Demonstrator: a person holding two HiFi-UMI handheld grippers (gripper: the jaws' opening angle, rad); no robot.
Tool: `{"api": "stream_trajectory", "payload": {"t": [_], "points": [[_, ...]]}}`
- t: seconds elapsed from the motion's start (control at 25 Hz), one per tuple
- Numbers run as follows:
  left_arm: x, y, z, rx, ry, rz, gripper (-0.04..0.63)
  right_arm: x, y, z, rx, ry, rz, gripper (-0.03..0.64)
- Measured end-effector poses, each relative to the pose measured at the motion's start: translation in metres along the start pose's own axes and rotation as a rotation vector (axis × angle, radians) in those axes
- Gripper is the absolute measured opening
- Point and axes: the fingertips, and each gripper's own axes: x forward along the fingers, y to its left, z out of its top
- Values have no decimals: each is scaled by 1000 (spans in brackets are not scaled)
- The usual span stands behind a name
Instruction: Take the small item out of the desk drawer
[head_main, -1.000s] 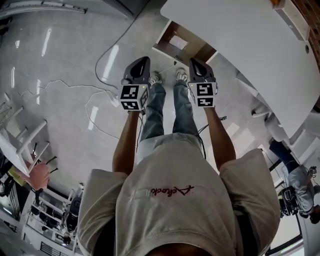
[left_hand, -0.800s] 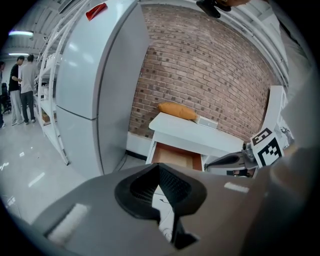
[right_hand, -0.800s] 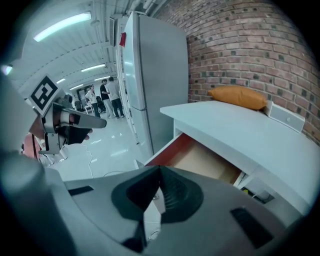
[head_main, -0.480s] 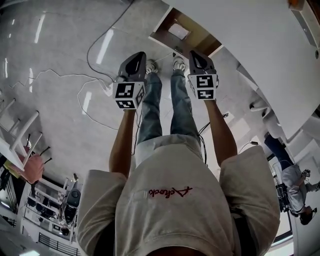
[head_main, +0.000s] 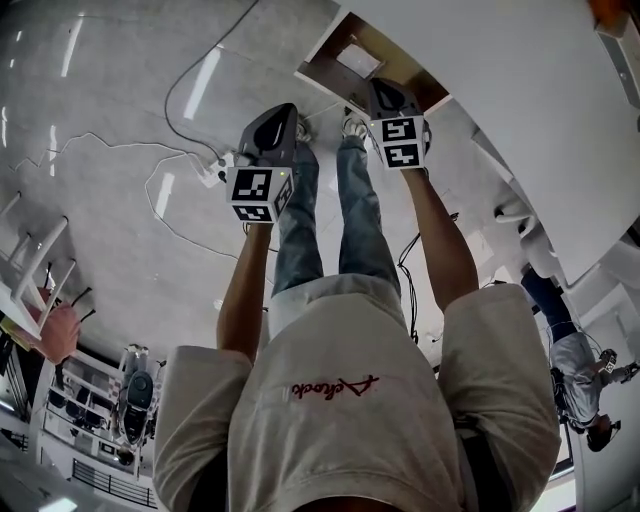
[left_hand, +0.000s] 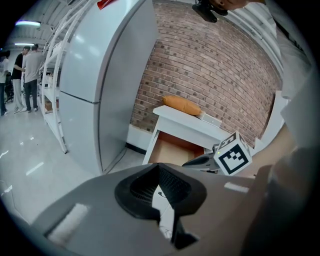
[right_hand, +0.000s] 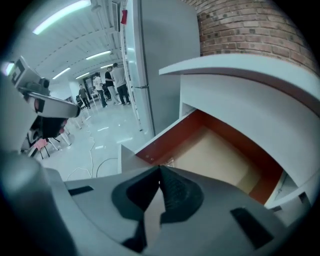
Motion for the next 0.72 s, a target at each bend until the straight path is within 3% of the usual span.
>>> {"api": "stream_trajectory", "payload": {"t": [0.6, 0.72], "points": [[15, 7, -10, -30, 11, -5, 9, 69, -32, -24, -121, 172, 7, 12], [18, 13, -9, -36, 8, 1, 9, 82, -36, -31, -205, 222, -5, 12]]}}
